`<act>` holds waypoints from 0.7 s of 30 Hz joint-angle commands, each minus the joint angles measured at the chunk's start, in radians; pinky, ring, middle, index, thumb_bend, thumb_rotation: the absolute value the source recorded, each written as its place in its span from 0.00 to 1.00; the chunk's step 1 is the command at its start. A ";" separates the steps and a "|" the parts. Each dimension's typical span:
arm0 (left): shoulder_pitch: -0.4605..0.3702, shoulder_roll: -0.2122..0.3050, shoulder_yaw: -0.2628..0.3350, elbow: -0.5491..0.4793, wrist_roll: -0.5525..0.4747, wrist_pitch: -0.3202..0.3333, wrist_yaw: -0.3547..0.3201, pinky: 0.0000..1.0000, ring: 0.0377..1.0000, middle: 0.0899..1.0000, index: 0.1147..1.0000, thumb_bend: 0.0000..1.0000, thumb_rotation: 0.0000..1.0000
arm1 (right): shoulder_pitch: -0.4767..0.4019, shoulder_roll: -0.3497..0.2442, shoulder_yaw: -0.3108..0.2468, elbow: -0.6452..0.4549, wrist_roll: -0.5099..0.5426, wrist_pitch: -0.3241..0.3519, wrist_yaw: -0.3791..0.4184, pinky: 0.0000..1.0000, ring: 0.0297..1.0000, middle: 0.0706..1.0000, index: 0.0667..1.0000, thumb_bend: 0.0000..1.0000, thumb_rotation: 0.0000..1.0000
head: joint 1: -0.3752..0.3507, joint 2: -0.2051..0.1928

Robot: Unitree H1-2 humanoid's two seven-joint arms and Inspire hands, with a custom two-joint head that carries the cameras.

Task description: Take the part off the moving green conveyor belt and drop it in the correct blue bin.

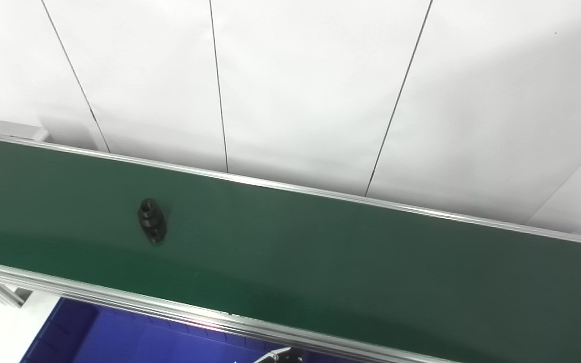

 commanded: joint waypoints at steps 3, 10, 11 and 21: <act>-0.011 -0.016 -0.026 -0.018 0.020 -0.036 -0.009 0.73 0.80 0.80 0.80 1.00 0.99 | 0.013 -0.004 -0.021 -0.081 0.022 -0.050 0.032 0.71 0.85 0.92 0.92 1.00 0.99 | 0.001 -0.001; -0.018 -0.014 -0.025 -0.012 0.034 -0.036 -0.003 0.73 0.81 0.80 0.80 1.00 1.00 | 0.013 0.013 -0.049 -0.126 0.058 -0.050 0.093 0.73 0.86 0.92 0.92 1.00 0.94 | 0.000 -0.002; -0.018 -0.013 -0.026 -0.012 0.039 -0.036 0.000 0.73 0.81 0.80 0.80 1.00 1.00 | 0.012 0.017 -0.053 -0.131 0.072 -0.050 0.109 0.73 0.86 0.93 0.92 1.00 0.93 | 0.000 -0.002; -0.022 -0.014 -0.023 -0.009 0.030 -0.036 -0.005 0.73 0.81 0.80 0.80 1.00 0.99 | -0.019 0.087 -0.142 -0.189 0.132 -0.050 0.235 0.78 0.86 0.92 0.95 1.00 0.92 | -0.012 -0.005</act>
